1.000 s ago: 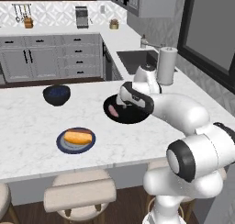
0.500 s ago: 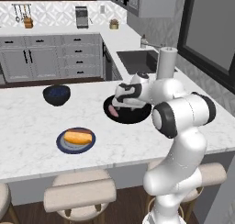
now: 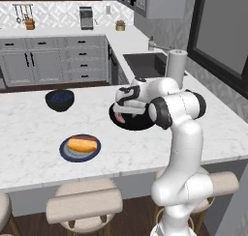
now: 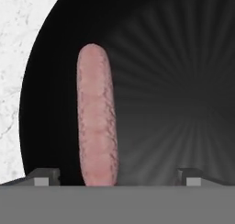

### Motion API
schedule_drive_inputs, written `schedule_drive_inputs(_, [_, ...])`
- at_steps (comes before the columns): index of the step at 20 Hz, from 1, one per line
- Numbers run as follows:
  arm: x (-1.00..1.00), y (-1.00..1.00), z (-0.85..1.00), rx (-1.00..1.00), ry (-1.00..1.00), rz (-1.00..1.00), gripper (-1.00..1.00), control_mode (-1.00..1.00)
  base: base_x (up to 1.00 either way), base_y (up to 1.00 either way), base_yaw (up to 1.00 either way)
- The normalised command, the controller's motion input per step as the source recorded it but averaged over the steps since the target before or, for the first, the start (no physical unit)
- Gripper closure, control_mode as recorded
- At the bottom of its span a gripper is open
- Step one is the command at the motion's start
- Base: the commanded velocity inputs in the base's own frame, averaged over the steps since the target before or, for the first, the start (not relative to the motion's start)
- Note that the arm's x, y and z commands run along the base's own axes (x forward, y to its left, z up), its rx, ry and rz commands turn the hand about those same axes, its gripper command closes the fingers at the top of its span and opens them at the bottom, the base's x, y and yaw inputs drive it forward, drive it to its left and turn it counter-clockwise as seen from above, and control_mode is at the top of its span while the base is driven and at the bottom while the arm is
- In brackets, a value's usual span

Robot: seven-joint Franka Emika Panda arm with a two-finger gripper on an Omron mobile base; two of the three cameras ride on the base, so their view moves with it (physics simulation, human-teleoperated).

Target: Place one bun and one sausage from the bowl on each plate.

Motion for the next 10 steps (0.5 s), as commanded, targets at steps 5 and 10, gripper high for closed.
schedule_drive_inputs(5, [0.11, 0.0, -0.54, -0.05, 0.07, 0.0, -1.0, -1.0, 0.0, 0.0, 0.0])
schedule_drive_inputs(10, [-0.03, 0.01, -0.57, -0.08, 0.0, 0.0, -1.0, -1.0, 0.0, 0.0, 0.0])
